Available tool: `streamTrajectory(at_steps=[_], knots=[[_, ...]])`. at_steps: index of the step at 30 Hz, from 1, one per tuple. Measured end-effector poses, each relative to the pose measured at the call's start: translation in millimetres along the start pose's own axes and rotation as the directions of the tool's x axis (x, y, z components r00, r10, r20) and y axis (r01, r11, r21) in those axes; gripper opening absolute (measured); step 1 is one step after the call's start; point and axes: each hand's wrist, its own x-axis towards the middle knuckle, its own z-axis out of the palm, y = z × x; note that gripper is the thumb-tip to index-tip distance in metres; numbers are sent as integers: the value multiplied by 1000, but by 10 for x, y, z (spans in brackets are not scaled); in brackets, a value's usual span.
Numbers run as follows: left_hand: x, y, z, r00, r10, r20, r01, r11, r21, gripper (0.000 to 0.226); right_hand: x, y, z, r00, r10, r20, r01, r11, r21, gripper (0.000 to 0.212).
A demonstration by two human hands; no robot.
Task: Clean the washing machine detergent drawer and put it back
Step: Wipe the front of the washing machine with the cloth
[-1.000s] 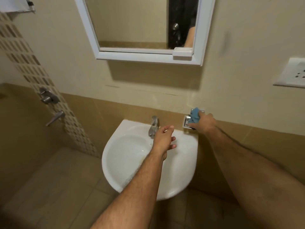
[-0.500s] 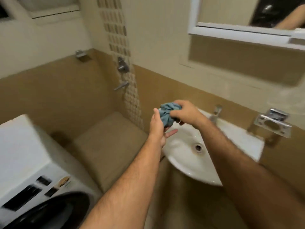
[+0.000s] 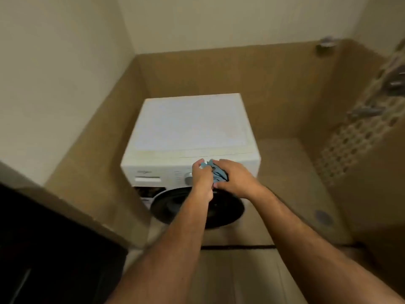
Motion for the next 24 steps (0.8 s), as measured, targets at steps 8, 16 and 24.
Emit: streamTrajectory(at_steps=[8, 16, 24], knots=[[564, 238, -1689, 996, -60, -62, 50, 987, -150, 21, 1060, -882, 1409, 997, -68, -26, 69, 997, 27, 20], [1341, 115, -2584, 963, -48, -267, -18, 971, -240, 35, 2159, -617, 1876, 987, -93, -129, 46, 942, -331, 48], [1761, -135, -2812, 927, -102, -361, -32, 938, -346, 39, 2707, -892, 2505, 957, -286, -50, 193, 755, -627, 49]])
